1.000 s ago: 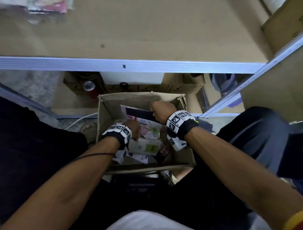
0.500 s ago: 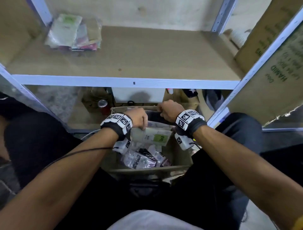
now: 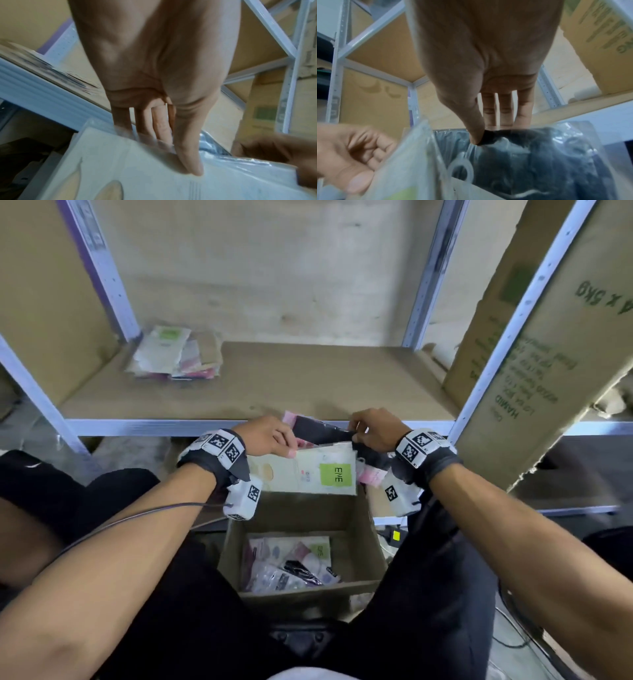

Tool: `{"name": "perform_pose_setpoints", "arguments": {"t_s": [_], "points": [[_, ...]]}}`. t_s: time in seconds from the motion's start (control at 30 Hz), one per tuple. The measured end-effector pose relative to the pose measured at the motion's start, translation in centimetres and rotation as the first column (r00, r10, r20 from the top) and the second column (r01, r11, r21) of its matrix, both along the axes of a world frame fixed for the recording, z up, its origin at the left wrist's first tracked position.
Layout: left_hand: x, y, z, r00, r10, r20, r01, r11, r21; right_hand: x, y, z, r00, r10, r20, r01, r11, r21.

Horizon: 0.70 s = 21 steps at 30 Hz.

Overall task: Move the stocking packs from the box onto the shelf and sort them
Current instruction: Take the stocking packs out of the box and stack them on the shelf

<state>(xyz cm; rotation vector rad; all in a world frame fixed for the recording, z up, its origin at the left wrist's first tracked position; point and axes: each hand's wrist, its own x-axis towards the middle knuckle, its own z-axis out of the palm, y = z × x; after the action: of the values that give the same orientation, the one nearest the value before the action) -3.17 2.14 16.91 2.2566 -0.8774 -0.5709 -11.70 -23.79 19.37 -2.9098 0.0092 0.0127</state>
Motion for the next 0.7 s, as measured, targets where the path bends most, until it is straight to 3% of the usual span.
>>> {"name": "perform_pose_setpoints", "arguments": {"t_s": [0.17, 0.33, 0.53, 0.7], "points": [[1.3, 2.7, 2.7, 0.989, 0.143, -0.024, -0.145, 0.975, -0.168, -0.1, -1.5, 2.8, 0.999, -0.042, 0.033, 0.038, 0.991, 0.132], [1.9, 4.0, 4.4, 0.935, 0.301, -0.187, -0.353, 0.839, -0.413, 0.6, -2.3, 4.0, 0.995, -0.092, 0.035, 0.075, 0.94, 0.332], [3.1, 3.8, 5.1, 0.805, 0.428, -0.411, -0.594, 0.586, -0.551, 1.8, -1.1, 3.9, 0.988, -0.157, 0.004, 0.104, 0.671, 0.734], [4.9, 3.6, 4.9, 0.689, 0.497, -0.527, -0.721, 0.399, -0.566, 3.8, 1.0, 3.1, 0.977, -0.213, -0.004, 0.109, 0.487, 0.867]]}}
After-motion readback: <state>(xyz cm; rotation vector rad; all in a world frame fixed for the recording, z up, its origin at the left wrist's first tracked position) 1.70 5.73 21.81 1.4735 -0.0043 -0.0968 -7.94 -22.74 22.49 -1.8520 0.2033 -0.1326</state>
